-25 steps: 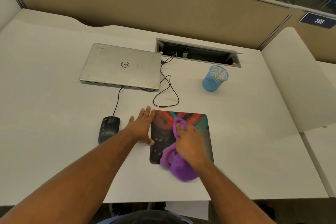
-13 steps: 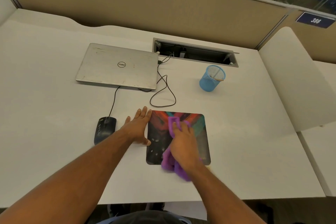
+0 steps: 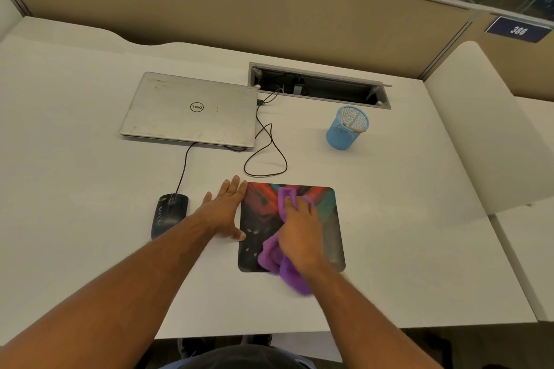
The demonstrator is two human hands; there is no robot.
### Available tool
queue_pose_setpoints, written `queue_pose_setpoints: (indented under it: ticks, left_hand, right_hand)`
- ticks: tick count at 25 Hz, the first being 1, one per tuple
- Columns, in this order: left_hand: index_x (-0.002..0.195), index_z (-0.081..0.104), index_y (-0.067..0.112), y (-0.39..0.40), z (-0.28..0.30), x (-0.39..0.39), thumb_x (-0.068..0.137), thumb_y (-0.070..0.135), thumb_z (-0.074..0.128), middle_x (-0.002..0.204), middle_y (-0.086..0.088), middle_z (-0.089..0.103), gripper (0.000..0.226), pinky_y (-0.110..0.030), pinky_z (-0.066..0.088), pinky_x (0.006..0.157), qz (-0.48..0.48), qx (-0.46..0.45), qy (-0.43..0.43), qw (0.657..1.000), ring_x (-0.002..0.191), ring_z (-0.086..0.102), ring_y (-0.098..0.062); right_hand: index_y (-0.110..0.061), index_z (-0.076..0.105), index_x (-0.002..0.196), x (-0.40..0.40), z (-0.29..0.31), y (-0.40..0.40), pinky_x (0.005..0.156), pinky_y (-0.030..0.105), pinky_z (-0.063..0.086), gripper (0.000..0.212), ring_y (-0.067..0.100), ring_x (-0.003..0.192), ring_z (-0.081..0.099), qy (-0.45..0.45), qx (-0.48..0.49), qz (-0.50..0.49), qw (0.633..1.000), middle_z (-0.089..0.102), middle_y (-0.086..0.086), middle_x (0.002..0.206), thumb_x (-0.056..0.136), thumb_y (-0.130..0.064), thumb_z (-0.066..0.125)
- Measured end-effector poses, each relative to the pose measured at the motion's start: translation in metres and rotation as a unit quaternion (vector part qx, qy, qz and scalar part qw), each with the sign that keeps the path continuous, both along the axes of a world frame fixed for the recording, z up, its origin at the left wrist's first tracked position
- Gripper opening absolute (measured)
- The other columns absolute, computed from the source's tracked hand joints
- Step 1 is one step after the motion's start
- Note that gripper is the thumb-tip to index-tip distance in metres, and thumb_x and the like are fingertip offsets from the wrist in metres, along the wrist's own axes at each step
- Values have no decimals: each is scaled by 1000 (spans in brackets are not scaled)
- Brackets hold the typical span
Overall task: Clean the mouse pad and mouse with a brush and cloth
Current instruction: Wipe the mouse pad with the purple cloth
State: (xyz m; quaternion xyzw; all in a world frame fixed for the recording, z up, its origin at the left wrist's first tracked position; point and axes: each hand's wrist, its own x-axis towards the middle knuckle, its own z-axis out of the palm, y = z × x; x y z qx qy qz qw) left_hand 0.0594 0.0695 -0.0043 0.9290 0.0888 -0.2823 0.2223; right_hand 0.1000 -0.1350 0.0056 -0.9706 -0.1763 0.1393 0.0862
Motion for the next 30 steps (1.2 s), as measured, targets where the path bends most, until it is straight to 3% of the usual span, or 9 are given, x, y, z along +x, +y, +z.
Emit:
queue_pose_setpoints:
  ticks: [6, 8, 12, 15, 19, 25, 30]
  left_hand:
    - [153, -25, 24, -3, 3, 0, 77, 46, 81, 159, 1, -32, 132, -50, -6, 119, 4, 1, 4, 1000, 148, -23, -21]
    - [154, -24, 24, -3, 5, 0, 77, 45, 81, 159, 0, -32, 132, -50, -6, 119, 5, 0, 5, 1000, 148, -23, -21]
    - [154, -24, 23, -1, 4, 0, 77, 44, 82, 159, 0, -32, 132, -50, -6, 119, 1, -3, 5, 1000, 148, -24, -21]
    - [154, -24, 24, 0, 2, 1, 77, 45, 81, 159, 1, -33, 132, -50, -6, 119, 3, -3, 6, 1000, 148, -24, -21]
    - [153, -25, 24, -1, -1, 1, 76, 47, 81, 159, 1, -33, 133, -51, -5, 119, 2, 2, 10, 1000, 148, -23, -22]
    - [153, -25, 24, 2, -3, 1, 75, 47, 82, 159, 1, -34, 134, -50, -5, 119, -5, 4, 3, 1000, 148, -24, -21]
    - [154, -24, 24, 0, 0, 1, 76, 47, 81, 159, 1, -33, 133, -50, -5, 119, 2, 2, 6, 1000, 148, -23, -21]
  right_hand:
    - [-9, 47, 145, 84, 17, -37, 110, 40, 45, 47, 32, 134, 41, 2, -37, -166, 985, 34, 14, 148, 99, -11, 51]
    - [-8, 46, 144, 70, 18, -21, 111, 38, 42, 47, 35, 135, 39, -12, -47, -155, 987, 34, 17, 149, 97, -15, 52]
    - [-12, 30, 156, -10, -4, 0, 120, 45, 35, 71, 40, 148, 26, 3, -26, -34, 999, 25, 17, 162, 95, -22, 63]
    - [-10, 35, 153, 28, 2, -19, 115, 42, 41, 61, 36, 140, 36, 3, 10, -98, 995, 31, 18, 155, 96, -16, 56]
    - [-6, 42, 145, 76, 16, -27, 109, 40, 45, 48, 33, 130, 44, 7, -62, -184, 981, 36, 18, 149, 100, -19, 52]
    - [-11, 38, 151, -17, -2, 10, 113, 43, 44, 61, 36, 143, 34, 39, 29, -39, 998, 29, 15, 158, 94, -16, 62]
    - [-8, 46, 145, 44, 18, -45, 107, 39, 45, 50, 34, 127, 46, 31, 0, -166, 986, 37, 16, 145, 95, -8, 52]
